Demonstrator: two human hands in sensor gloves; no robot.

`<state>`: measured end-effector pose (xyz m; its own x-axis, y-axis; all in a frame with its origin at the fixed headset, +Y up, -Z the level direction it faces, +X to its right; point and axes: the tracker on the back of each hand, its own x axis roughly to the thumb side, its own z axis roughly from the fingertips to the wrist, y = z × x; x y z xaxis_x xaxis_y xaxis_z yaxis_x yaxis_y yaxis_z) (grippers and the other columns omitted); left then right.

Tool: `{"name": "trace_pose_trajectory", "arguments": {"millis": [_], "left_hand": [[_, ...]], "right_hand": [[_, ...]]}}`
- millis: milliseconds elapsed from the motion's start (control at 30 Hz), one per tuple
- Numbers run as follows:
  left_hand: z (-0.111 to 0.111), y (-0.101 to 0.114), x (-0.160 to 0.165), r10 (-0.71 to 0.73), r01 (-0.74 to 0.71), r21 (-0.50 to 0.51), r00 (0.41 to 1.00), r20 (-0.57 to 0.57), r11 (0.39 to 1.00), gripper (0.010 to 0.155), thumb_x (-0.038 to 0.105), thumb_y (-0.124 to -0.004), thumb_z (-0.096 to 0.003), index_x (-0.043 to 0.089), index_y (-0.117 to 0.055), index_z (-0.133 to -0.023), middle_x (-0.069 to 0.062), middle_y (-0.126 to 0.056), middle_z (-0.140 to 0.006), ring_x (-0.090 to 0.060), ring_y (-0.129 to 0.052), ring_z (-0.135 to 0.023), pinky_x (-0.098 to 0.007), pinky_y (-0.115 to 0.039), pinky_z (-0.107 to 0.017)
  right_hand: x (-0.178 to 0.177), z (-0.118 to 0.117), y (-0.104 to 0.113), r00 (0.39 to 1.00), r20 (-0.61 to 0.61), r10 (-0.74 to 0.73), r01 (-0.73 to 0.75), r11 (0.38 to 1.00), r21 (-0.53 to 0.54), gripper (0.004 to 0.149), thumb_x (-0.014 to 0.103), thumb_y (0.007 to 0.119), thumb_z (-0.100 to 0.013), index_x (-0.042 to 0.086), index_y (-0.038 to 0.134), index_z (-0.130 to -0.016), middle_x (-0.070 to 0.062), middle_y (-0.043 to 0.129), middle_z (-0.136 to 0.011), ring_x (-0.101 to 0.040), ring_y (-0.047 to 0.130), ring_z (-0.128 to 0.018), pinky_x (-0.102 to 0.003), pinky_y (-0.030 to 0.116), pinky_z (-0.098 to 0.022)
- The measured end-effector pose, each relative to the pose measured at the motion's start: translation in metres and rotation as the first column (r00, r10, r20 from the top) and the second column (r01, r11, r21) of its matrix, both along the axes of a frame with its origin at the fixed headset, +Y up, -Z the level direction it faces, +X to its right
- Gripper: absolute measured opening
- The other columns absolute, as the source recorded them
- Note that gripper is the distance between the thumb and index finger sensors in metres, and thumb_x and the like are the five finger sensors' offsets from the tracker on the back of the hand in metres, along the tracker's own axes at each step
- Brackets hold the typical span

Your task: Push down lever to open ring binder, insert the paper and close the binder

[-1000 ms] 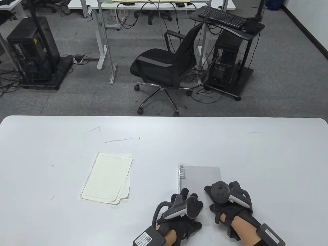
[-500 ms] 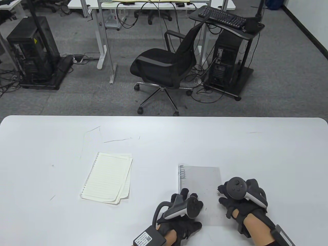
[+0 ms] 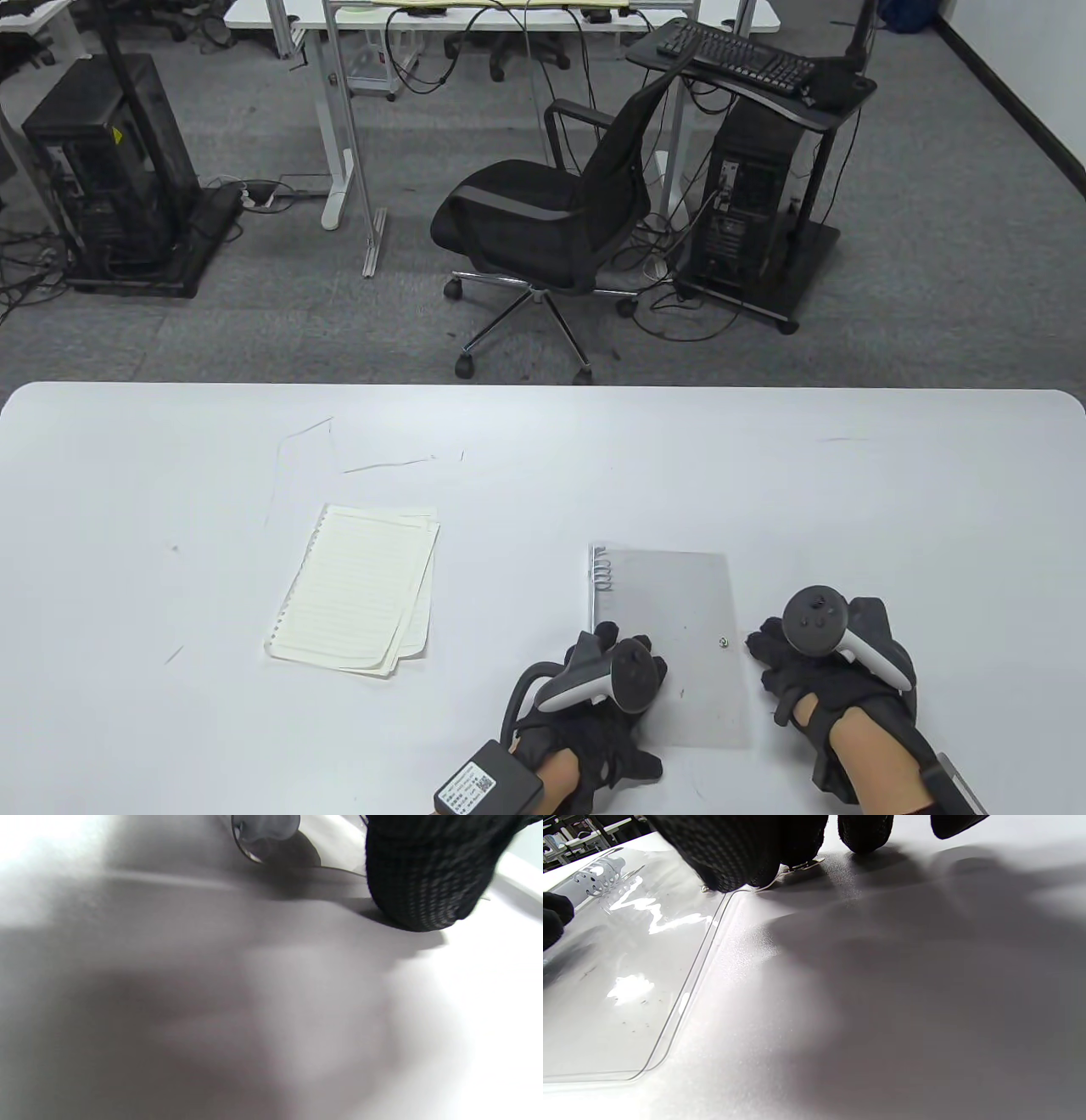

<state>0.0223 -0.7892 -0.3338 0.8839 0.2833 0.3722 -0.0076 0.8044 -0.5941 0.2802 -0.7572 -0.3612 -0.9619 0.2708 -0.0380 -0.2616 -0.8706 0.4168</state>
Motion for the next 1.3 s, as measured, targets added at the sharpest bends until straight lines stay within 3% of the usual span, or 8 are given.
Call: {"name": "trace_pose_trajectory", "arguments": {"millis": [333, 500, 767, 867, 1000, 1133, 1200, 1300], "left_hand": [[0.000, 0.006, -0.005, 0.011, -0.009, 0.086, 1.000, -0.024, 0.996, 0.081, 0.055, -0.082, -0.0432, 0.058, -0.022, -0.098, 0.014, -0.003, -0.115, -0.027, 0.005, -0.108, -0.052, -0.018, -0.074], [-0.001, 0.016, -0.013, 0.157, -0.143, 0.175, 0.985, -0.067, 0.974, 0.075, 0.057, -0.068, -0.0469, 0.046, -0.017, -0.101, 0.002, -0.018, -0.118, -0.036, -0.017, -0.111, -0.055, -0.037, -0.076], [-0.004, 0.040, -0.048, 0.576, -0.513, 0.277, 0.780, -0.245, 0.813, 0.079, 0.059, -0.068, -0.0487, 0.036, -0.014, -0.101, -0.008, -0.025, -0.115, -0.047, -0.065, -0.104, -0.059, -0.064, -0.070], [0.004, 0.059, -0.052, 0.656, -0.568, 0.359, 0.728, -0.199, 0.740, 0.081, 0.059, -0.067, -0.0497, 0.040, -0.006, -0.099, 0.000, -0.005, -0.115, -0.044, -0.044, -0.113, -0.063, -0.046, -0.076], [0.017, 0.081, -0.050, 0.629, -0.523, 0.480, 0.773, -0.080, 0.704, 0.071, 0.053, -0.066, -0.0529, 0.074, -0.006, -0.083, 0.020, 0.018, -0.105, -0.037, -0.009, -0.115, -0.063, -0.027, -0.078], [0.034, 0.099, -0.040, 0.479, -0.404, 0.611, 0.877, 0.047, 0.681, 0.072, 0.033, -0.070, -0.0560, 0.075, -0.020, -0.087, 0.030, 0.019, -0.101, -0.029, 0.016, -0.106, -0.064, -0.009, -0.075], [0.041, 0.107, -0.034, 0.346, -0.307, 0.689, 0.934, 0.086, 0.657, 0.066, 0.020, -0.073, -0.0543, 0.068, -0.049, -0.093, 0.033, 0.003, -0.109, -0.021, 0.024, -0.100, -0.062, -0.002, -0.072], [0.046, 0.110, -0.026, 0.078, -0.078, 0.736, 0.996, 0.035, 0.673, 0.063, 0.012, -0.074, -0.0495, 0.062, -0.075, -0.086, 0.033, -0.028, -0.116, -0.021, 0.011, -0.105, -0.063, -0.006, -0.071]], "right_hand": [[0.001, 0.000, 0.000, 1.000, -0.003, -0.021, 0.021, 1.000, -0.014, 0.055, 0.027, 0.075, -0.050, 0.025, 0.064, -0.104, -0.001, 0.051, -0.119, -0.043, 0.044, -0.107, -0.070, 0.047, -0.068], [0.001, 0.000, 0.000, 1.000, -0.001, -0.024, 0.024, 1.000, -0.010, 0.055, 0.025, 0.073, -0.050, 0.025, 0.065, -0.104, -0.001, 0.052, -0.118, -0.043, 0.045, -0.107, -0.070, 0.047, -0.068], [-0.003, 0.000, -0.002, 0.999, -0.004, -0.040, 0.040, 0.999, -0.032, 0.056, 0.037, 0.073, -0.052, 0.022, 0.063, -0.105, -0.004, 0.048, -0.119, -0.046, 0.040, -0.106, -0.071, 0.044, -0.068], [-0.015, 0.002, -0.006, 1.000, 0.013, 0.002, -0.002, 1.000, -0.021, 0.064, 0.048, 0.073, -0.050, 0.019, 0.058, -0.105, -0.007, 0.043, -0.118, -0.049, 0.034, -0.106, -0.072, 0.039, -0.069], [-0.040, 0.005, -0.015, 0.989, 0.024, 0.148, -0.148, 0.989, 0.005, 0.076, 0.057, 0.072, -0.045, 0.015, 0.047, -0.103, -0.015, 0.033, -0.115, -0.052, 0.030, -0.104, -0.072, 0.036, -0.068], [-0.052, 0.004, -0.017, 0.969, -0.008, 0.248, -0.248, 0.969, 0.018, 0.078, 0.056, 0.071, -0.044, 0.011, 0.042, -0.101, -0.019, 0.030, -0.113, -0.054, 0.032, -0.103, -0.072, 0.037, -0.069], [-0.050, 0.004, -0.019, 0.978, -0.002, 0.210, -0.210, 0.978, 0.005, 0.078, 0.055, 0.072, -0.045, 0.011, 0.041, -0.101, -0.019, 0.029, -0.112, -0.054, 0.030, -0.103, -0.072, 0.036, -0.069], [-0.048, 0.004, -0.020, 0.981, -0.001, 0.196, -0.196, 0.981, 0.010, 0.078, 0.055, 0.072, -0.045, 0.011, 0.040, -0.101, -0.018, 0.027, -0.112, -0.054, 0.028, -0.102, -0.072, 0.035, -0.069]]}}
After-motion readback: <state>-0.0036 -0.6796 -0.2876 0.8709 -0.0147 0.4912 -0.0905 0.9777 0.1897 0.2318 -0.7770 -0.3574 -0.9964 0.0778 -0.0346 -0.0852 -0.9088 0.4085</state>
